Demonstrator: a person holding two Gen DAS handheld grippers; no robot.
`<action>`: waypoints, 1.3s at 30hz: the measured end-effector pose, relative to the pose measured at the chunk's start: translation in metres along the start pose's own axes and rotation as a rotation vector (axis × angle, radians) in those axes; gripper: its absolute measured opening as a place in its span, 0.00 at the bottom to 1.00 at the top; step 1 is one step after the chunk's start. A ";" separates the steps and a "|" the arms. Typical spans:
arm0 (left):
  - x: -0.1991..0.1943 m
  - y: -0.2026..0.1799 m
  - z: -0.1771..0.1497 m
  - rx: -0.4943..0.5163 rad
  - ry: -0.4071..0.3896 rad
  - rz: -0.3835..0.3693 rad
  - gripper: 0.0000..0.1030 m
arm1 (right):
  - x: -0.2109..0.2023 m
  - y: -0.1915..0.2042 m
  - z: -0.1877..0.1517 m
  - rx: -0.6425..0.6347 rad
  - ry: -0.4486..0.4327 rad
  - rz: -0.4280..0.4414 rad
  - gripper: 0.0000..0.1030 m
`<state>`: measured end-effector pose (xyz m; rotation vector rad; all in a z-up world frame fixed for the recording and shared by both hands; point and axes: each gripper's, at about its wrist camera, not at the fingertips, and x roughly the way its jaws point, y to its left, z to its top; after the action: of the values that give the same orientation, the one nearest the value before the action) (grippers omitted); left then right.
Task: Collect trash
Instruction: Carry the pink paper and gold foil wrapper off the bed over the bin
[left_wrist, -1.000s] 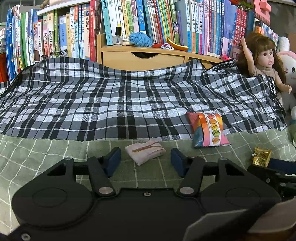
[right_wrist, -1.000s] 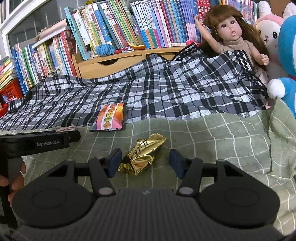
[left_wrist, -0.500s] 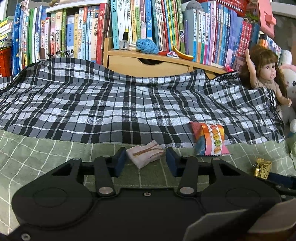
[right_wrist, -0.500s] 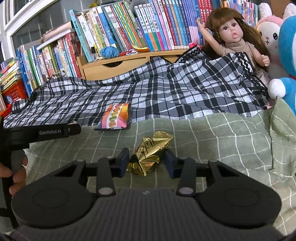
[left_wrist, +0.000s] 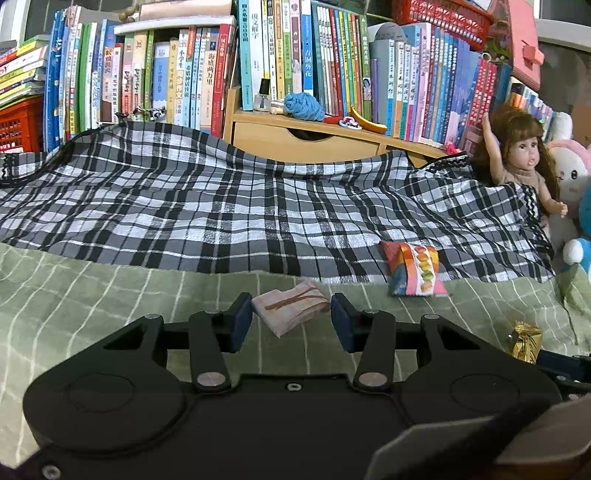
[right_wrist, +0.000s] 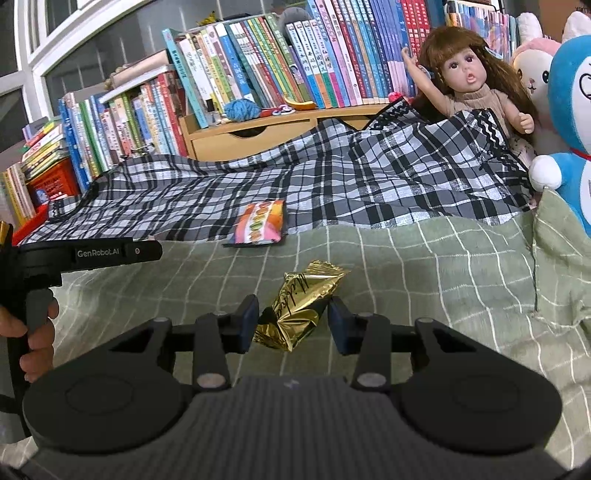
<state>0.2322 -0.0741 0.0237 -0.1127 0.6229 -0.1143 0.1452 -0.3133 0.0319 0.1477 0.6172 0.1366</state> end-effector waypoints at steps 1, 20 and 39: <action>-0.006 0.000 -0.002 0.006 -0.003 -0.001 0.43 | -0.004 0.002 -0.002 -0.002 -0.001 0.005 0.44; -0.147 -0.002 -0.074 0.079 -0.014 -0.126 0.43 | -0.090 0.044 -0.060 -0.081 0.010 0.150 0.45; -0.271 0.000 -0.191 0.207 -0.018 -0.185 0.43 | -0.170 0.082 -0.161 -0.243 0.106 0.305 0.46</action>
<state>-0.0987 -0.0493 0.0257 0.0291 0.5790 -0.3548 -0.0930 -0.2468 0.0125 -0.0021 0.6756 0.5150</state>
